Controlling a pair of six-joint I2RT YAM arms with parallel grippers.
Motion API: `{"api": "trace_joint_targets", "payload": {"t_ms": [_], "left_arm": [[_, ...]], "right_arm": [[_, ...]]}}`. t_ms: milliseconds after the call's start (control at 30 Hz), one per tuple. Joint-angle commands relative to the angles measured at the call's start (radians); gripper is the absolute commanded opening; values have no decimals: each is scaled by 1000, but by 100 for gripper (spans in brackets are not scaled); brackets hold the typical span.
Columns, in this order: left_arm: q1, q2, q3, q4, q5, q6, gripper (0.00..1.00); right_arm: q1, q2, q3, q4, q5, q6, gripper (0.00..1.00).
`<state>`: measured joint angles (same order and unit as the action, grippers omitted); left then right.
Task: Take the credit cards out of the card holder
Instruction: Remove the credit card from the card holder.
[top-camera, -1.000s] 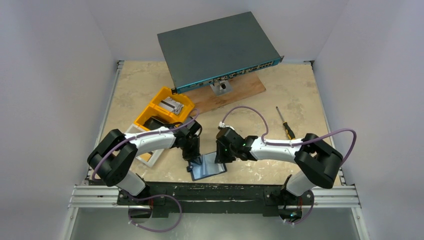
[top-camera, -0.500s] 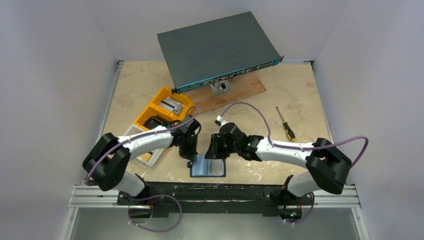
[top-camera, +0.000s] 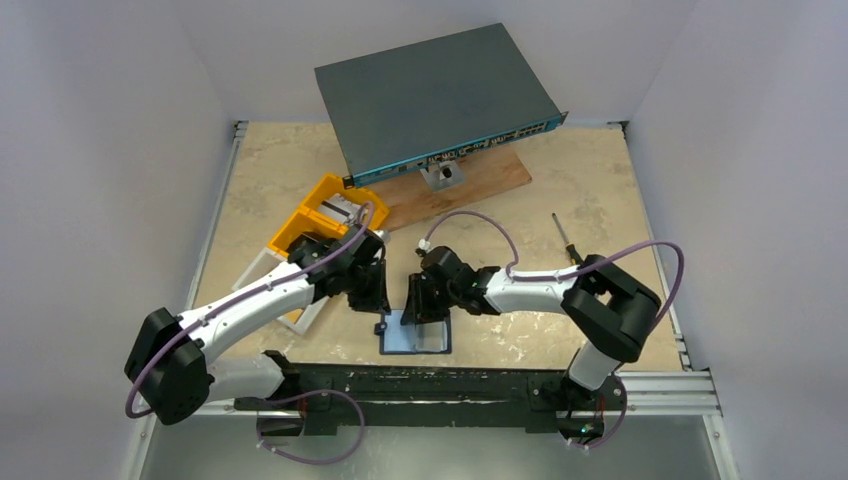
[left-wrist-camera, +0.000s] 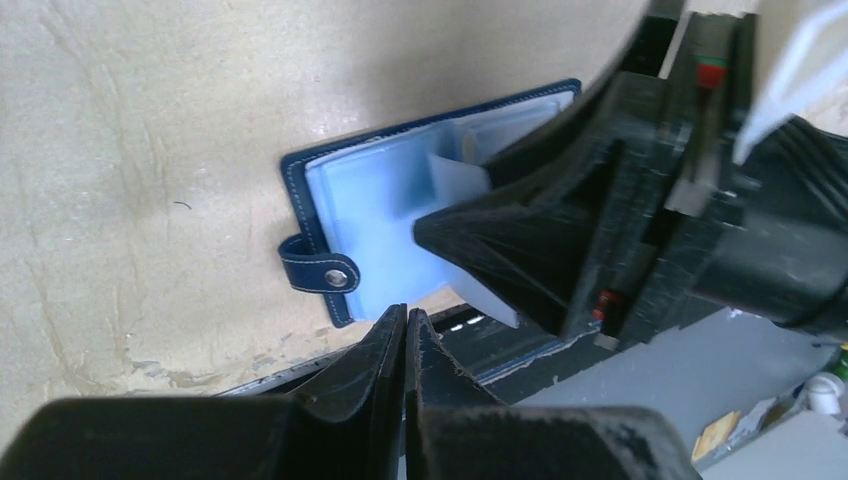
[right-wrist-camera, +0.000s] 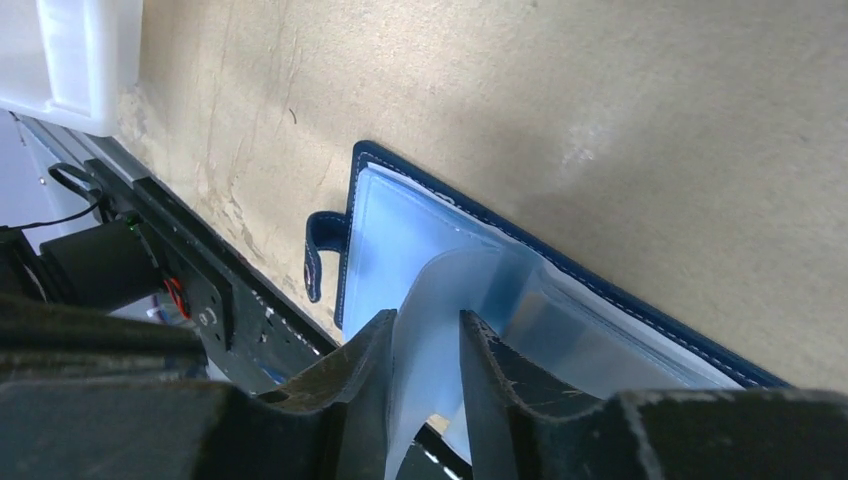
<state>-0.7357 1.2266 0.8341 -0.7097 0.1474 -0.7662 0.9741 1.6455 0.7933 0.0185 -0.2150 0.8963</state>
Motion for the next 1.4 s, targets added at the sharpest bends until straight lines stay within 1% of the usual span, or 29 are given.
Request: {"api": "trace_joint_targets", "payload": {"t_ms": [0, 67, 133, 200, 367, 467, 500, 567, 633, 700, 767, 800, 900, 1000, 1133, 1200, 1367], "left_arm": [[-4, -26, 0, 35, 72, -22, 3], [-6, -37, -5, 44, 86, -28, 3], [-5, -56, -6, 36, 84, -30, 3], [-5, -78, -3, 18, 76, -30, 3], [-5, -129, -4, -9, 73, -28, 3], [-5, -130, -22, 15, 96, -24, 3], [-6, -118, -26, 30, 104, -24, 3], [-16, -89, -32, 59, 116, -23, 2], [-28, -45, -30, 93, 123, -21, 1], [-38, 6, -23, 115, 124, -19, 0], [-46, 50, -26, 127, 97, -22, 0], [-49, 67, -30, 129, 76, -22, 0], [-50, 121, -52, 138, 24, -22, 0], [-50, 159, -85, 177, 22, -27, 0], [-50, 203, -111, 176, -19, -34, 0], [-50, 226, -126, 177, -41, -38, 0], [-50, 269, -149, 210, -33, -44, 0]], "right_arm": [[-2, 22, 68, 58, -57, -3, 32], [-2, 8, 82, 56, -59, 5, 39], [-2, -18, 97, 45, -48, 6, 48], [-2, -24, 111, 41, -49, 9, 53], [-2, -1, 124, 50, -49, 33, 56], [-12, -43, 83, 10, 21, 73, 56], [-24, -73, 60, 0, 47, 82, 55], [-46, -145, -4, -16, 95, 99, 49], [-50, -205, -26, -97, 158, 101, 45], [-49, -245, -36, -174, 206, 82, 34], [-49, -269, -63, -202, 223, 74, 24], [-47, -275, -74, -211, 248, 69, 22], [-39, -271, -100, -204, 231, 63, 16], [-31, -252, -106, -199, 230, 57, 12], [-25, -218, -111, -187, 227, 53, 9], [-21, -203, -115, -171, 220, 52, 9], [5, -138, -94, -153, 218, 45, 8]]}}
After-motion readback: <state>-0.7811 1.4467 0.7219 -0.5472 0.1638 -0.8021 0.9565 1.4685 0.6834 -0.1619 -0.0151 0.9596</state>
